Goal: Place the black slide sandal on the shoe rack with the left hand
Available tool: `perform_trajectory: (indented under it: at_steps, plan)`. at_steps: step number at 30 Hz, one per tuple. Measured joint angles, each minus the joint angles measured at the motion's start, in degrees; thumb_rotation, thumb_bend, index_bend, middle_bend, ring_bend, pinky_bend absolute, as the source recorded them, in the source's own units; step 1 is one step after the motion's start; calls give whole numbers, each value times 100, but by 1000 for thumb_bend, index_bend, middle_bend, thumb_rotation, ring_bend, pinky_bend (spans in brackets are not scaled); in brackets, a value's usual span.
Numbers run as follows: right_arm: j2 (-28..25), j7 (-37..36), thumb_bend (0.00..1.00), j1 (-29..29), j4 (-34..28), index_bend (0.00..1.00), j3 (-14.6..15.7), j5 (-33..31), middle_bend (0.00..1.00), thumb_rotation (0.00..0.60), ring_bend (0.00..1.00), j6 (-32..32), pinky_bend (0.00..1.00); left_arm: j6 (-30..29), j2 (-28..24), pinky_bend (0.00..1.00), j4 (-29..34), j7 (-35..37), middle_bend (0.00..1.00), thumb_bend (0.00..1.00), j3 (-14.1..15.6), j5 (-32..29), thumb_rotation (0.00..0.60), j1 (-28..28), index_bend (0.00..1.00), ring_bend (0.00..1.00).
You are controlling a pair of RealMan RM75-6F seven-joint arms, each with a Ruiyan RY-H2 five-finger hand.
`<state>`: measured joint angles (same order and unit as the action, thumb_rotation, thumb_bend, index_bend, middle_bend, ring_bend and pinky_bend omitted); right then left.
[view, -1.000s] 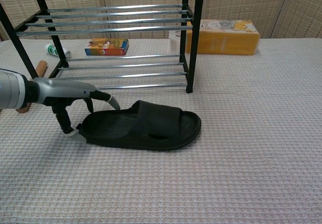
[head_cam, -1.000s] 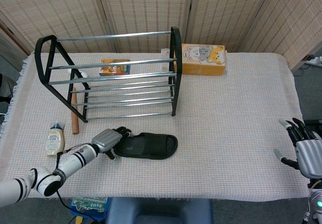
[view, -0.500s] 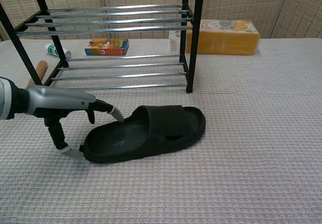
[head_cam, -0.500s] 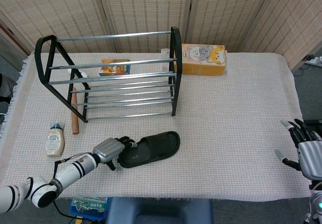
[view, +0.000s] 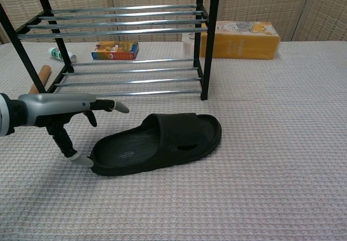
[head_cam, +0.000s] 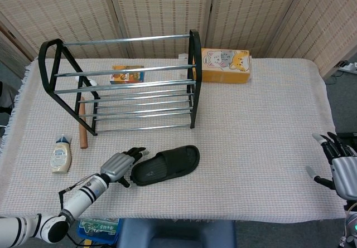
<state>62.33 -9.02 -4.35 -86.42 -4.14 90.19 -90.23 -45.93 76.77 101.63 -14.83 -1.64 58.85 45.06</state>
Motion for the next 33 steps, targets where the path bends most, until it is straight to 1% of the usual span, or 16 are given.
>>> perform_trajectory:
  at_steps: [4,7,12,15,23,33]
  plan:
    - [-4,-52,230,33,44,101,1,-26,188,600,134,-24,250,-105,150,253,51,-300,0,179,14,-296,600,56,0,21]
    - [5,-99,230,55,86,102,3,-46,189,600,134,-34,250,-267,290,253,84,-619,0,172,37,-498,600,100,0,1]
    - [23,-155,231,78,144,102,5,-56,190,600,134,-47,250,-580,544,251,117,-1168,0,169,78,-866,600,176,0,0]
    - [35,-183,230,87,170,101,4,-71,190,600,134,-46,250,-675,691,251,112,-1351,0,169,77,-1052,600,240,0,0]
    - [56,-249,230,122,232,102,1,-101,191,600,134,-60,250,-762,997,251,-66,-1353,0,169,-71,-1260,600,315,0,0]
    - [59,-285,230,158,269,102,-8,-126,191,600,134,-78,250,-707,1260,251,-274,-1245,0,169,-258,-1389,600,424,0,0]
